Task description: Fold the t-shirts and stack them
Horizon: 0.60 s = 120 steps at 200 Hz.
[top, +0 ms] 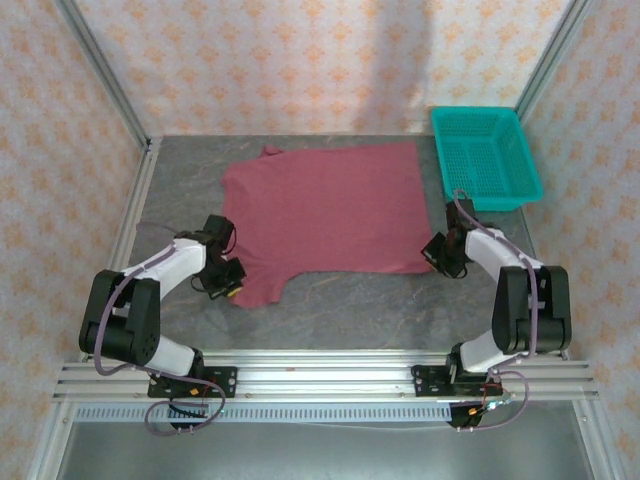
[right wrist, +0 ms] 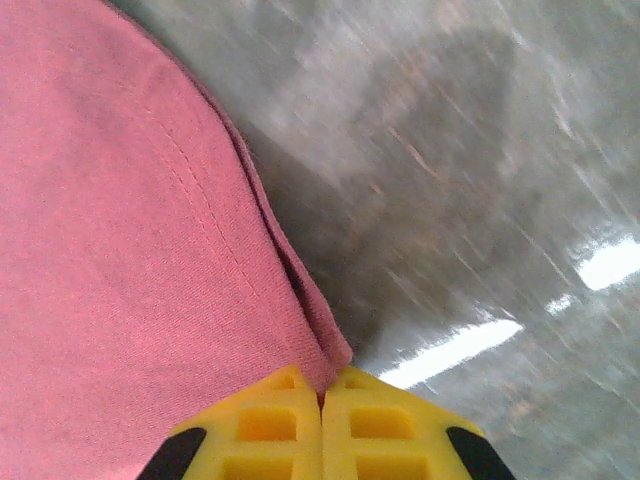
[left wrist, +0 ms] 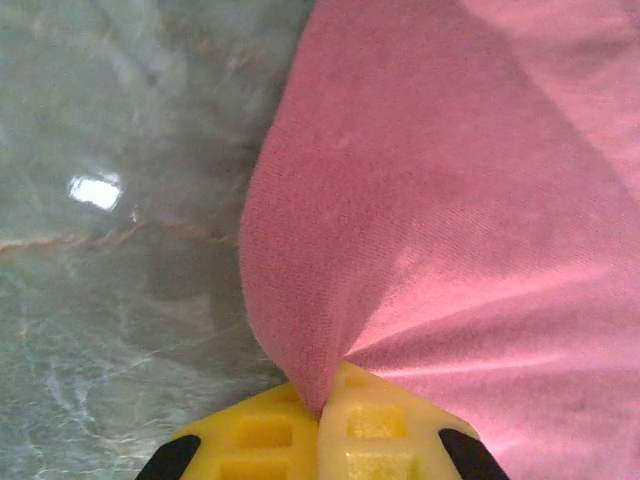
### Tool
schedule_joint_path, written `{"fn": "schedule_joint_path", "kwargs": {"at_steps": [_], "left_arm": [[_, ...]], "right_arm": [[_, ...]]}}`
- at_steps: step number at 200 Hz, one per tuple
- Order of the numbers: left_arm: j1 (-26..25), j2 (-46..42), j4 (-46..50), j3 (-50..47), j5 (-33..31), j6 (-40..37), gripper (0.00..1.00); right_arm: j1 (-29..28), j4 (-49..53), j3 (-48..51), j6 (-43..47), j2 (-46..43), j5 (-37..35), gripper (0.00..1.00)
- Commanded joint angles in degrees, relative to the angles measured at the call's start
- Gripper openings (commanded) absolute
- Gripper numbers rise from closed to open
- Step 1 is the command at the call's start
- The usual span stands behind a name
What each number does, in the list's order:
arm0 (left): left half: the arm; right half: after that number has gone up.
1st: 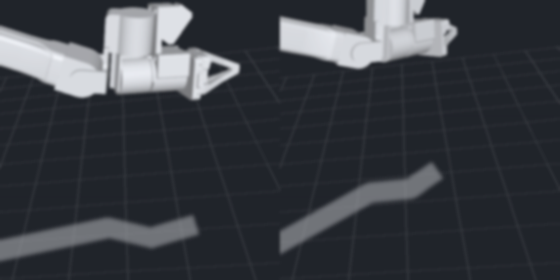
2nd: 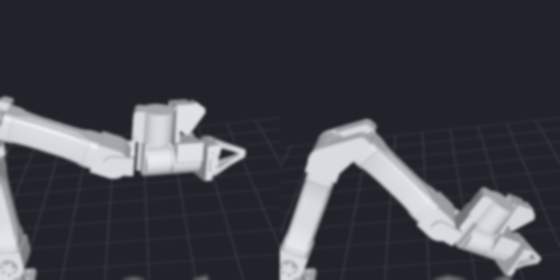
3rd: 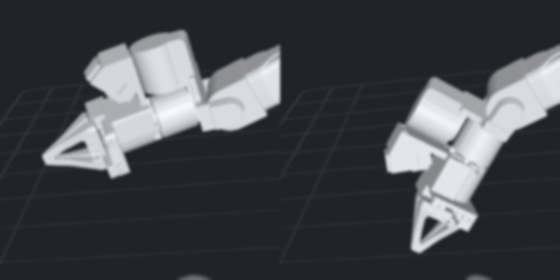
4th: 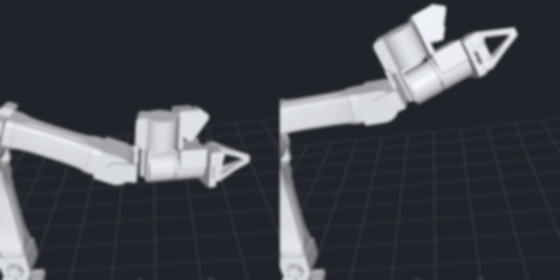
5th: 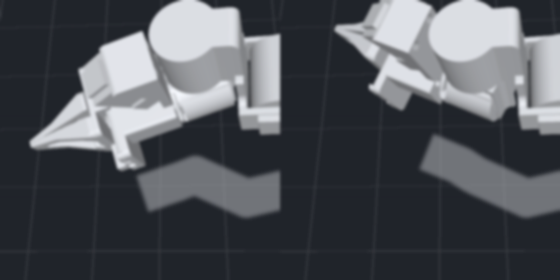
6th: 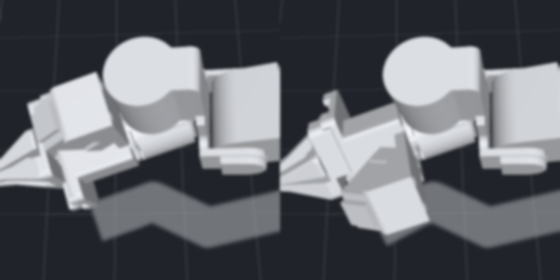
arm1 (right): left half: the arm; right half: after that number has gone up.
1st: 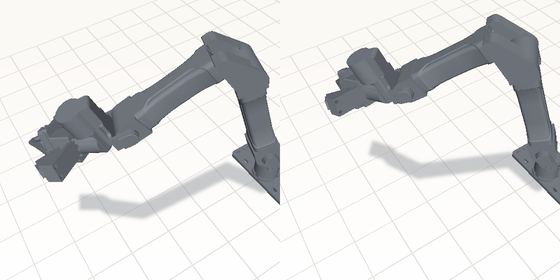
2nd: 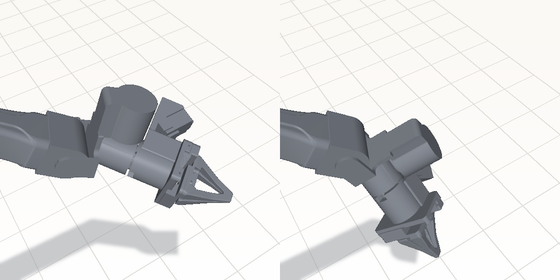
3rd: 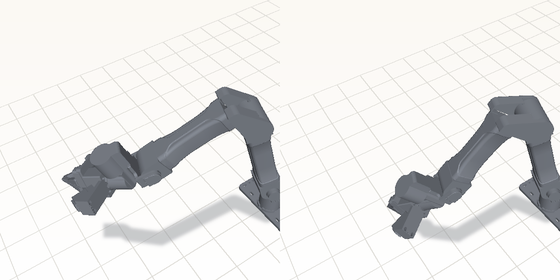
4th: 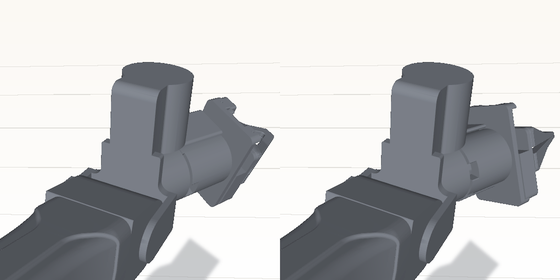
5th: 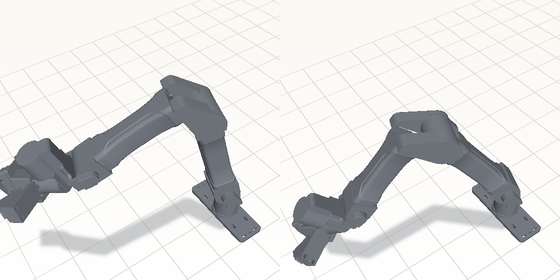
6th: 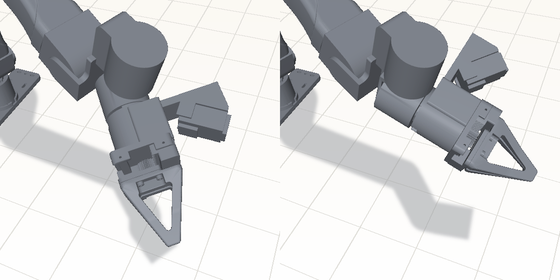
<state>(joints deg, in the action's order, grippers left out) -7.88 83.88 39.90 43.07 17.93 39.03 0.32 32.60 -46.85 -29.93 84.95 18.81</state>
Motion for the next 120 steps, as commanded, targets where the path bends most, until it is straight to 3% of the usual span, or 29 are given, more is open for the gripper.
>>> {"fn": "schedule_joint_path", "kwargs": {"at_steps": [1, 57, 120], "left_arm": [[0.3, -1.2, 2.3, -1.9, -1.3, 1.0, 0.0], [0.2, -5.3, 5.1, -5.1, -0.4, 0.8, 0.0], [0.2, -11.5, 9.2, -8.2, 1.0, 2.1, 0.0]], "right_arm": [[0.2, 4.2, 3.3, -0.2, -4.0, -2.5, 0.0], [0.2, 7.2, 9.7, -2.1, -11.2, -3.2, 0.0], [0.2, 8.6, 10.3, -2.8, -12.3, -3.8, 0.0]]}}
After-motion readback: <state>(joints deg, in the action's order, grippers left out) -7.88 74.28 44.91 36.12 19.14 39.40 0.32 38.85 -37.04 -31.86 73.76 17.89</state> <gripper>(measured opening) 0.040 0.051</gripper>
